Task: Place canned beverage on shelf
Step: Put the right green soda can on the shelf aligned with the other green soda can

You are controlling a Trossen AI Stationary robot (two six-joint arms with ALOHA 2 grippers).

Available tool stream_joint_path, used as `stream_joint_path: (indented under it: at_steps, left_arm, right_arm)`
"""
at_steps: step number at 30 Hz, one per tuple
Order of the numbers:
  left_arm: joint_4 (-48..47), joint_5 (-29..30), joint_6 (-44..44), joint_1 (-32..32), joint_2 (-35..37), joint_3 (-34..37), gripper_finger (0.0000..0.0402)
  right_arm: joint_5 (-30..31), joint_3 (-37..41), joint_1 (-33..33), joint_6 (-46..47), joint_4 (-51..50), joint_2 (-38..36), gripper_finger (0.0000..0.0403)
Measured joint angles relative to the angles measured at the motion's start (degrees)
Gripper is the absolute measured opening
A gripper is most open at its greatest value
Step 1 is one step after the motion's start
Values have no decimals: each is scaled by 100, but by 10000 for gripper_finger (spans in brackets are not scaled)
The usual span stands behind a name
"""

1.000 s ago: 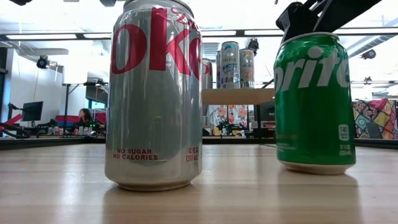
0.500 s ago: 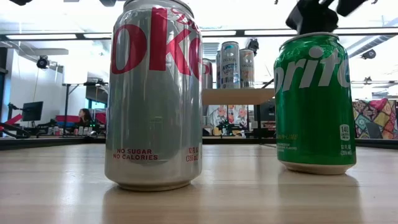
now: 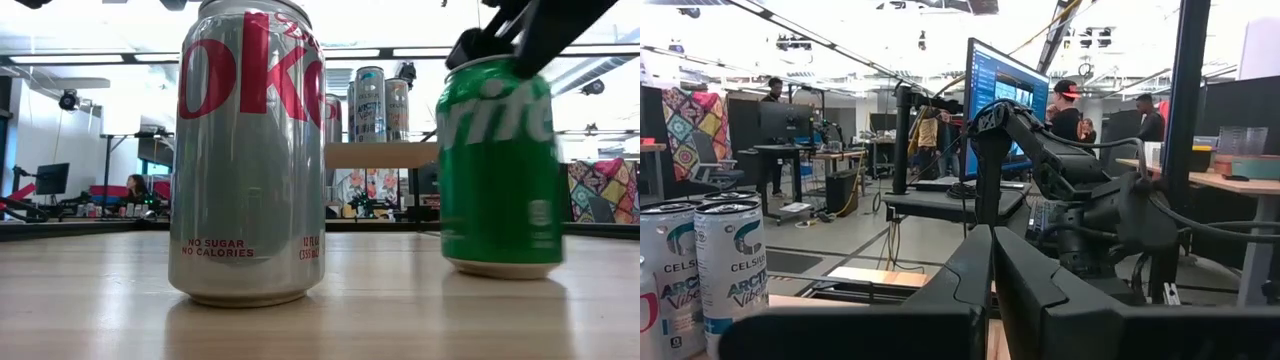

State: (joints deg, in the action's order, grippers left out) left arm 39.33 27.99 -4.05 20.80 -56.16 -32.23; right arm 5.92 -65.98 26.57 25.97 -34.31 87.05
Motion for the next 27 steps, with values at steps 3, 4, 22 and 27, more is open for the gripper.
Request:
stream_joint_path:
  at_steps: [3,4,22,27]
  left_arm:
    - [-9,0,-20,0,0,0,0]
    - [-19,-2,-20,0,0,0,0]
    - [-57,-2,-296,0,0,0,0]
    - [-39,-2,-563,0,29,0,0]
  right_arm:
    - [-17,13,-60,-185,42,125,363]
    - [-24,10,-72,-287,126,174,363]
    - [-63,-79,-302,-520,155,231,282]
    - [5,-661,-417,-718,-561,244,282]
